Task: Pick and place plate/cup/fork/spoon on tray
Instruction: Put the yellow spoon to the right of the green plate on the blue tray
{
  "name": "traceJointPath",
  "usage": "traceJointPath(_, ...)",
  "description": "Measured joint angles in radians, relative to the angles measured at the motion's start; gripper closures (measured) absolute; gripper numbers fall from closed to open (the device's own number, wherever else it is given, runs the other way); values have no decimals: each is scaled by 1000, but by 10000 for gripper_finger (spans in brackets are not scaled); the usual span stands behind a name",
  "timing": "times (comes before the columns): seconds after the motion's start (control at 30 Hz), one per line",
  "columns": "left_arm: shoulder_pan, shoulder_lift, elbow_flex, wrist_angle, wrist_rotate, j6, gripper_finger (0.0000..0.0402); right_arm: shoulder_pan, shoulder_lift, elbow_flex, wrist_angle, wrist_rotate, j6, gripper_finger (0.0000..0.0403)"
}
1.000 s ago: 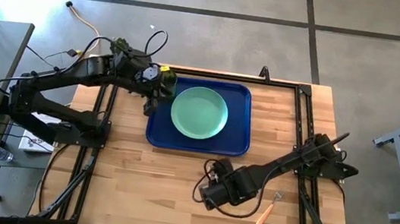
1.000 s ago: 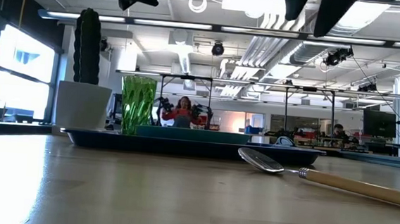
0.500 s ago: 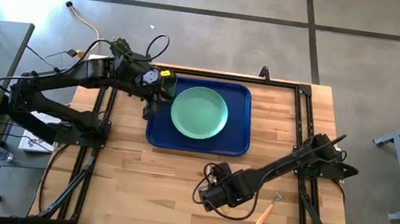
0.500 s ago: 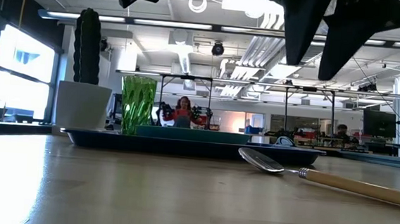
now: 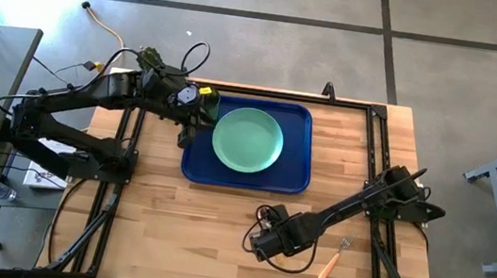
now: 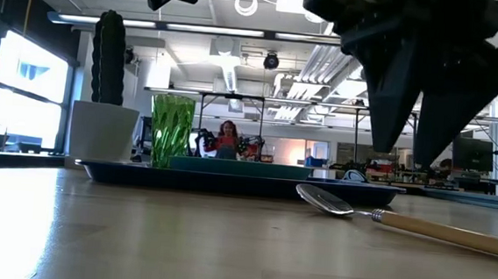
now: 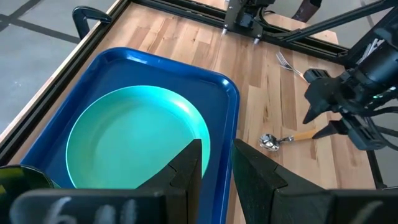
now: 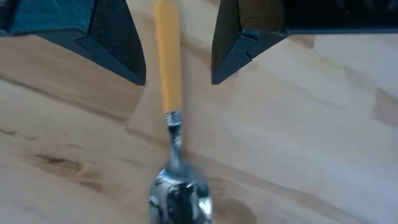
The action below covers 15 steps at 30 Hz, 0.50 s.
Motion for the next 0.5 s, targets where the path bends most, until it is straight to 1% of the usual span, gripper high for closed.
traceJointPath(0.17, 0, 0, 0, 0, 0, 0, 326, -2, 0, -31, 14, 17, -22, 231)
traceJointPath(0.33, 0, 0, 0, 0, -1, 0, 326, -3, 0, -67, 69, 15, -45, 231)
traceJointPath(0.5, 0, 0, 0, 0, -8, 0, 326, -3, 1, -77, 78, 26, -74, 244)
